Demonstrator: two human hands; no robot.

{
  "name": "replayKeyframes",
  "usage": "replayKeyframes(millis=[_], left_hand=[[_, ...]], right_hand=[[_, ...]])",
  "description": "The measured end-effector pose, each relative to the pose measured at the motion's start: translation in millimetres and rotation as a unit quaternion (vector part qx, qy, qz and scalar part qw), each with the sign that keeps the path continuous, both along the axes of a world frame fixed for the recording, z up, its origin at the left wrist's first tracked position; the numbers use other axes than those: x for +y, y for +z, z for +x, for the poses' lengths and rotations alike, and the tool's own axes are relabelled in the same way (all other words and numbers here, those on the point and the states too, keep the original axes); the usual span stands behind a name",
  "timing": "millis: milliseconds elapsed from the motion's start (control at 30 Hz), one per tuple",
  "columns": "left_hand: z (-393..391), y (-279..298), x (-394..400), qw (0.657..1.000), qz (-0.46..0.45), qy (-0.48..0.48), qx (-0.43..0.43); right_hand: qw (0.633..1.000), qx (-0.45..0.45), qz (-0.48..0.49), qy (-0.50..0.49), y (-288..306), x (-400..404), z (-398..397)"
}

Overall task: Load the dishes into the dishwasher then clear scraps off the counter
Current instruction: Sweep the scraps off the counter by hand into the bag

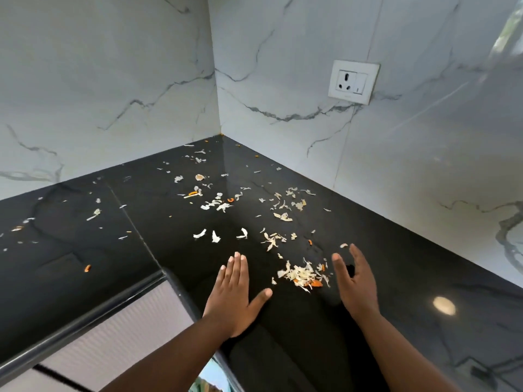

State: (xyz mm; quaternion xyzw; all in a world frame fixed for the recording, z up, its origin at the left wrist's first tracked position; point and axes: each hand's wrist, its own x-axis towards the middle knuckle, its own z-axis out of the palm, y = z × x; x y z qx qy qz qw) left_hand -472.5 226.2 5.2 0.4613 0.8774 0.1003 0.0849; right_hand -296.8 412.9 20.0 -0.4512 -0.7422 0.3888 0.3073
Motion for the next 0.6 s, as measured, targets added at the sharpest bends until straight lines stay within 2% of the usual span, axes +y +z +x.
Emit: replayKeyframes(millis=[100, 233, 333, 500, 600], left_hand=[[-7.0, -1.3, -22.0, 0.999, -0.024, 0.029, 0.025], [-19.2, -3.5, -40.9, 0.996, -0.033, 0.073, 0.045], [-33.7, -2.2, -48.0, 0.992, -0.038, 0.113, 0.032], [-72.9, 4.8, -42.9, 0.971, -0.034, 0.234, 0.012], [-82.4, 7.3, -31.4, 0.965, -0.043, 0.257, 0.019]], right_hand=[[0.989, -0.122, 0.053, 0.059, 0.1, -16.0, 11.0], [0.931, -0.315, 0.124, 0.140, -2.6, -41.9, 23.2], [0.920, -0.357, 0.110, 0.120, -0.5, -59.3, 35.3], [0.914, -0.386, 0.073, 0.098, 6.7, -77.1, 45.8], [0.910, -0.405, 0.042, 0.081, 9.3, -84.6, 42.4]])
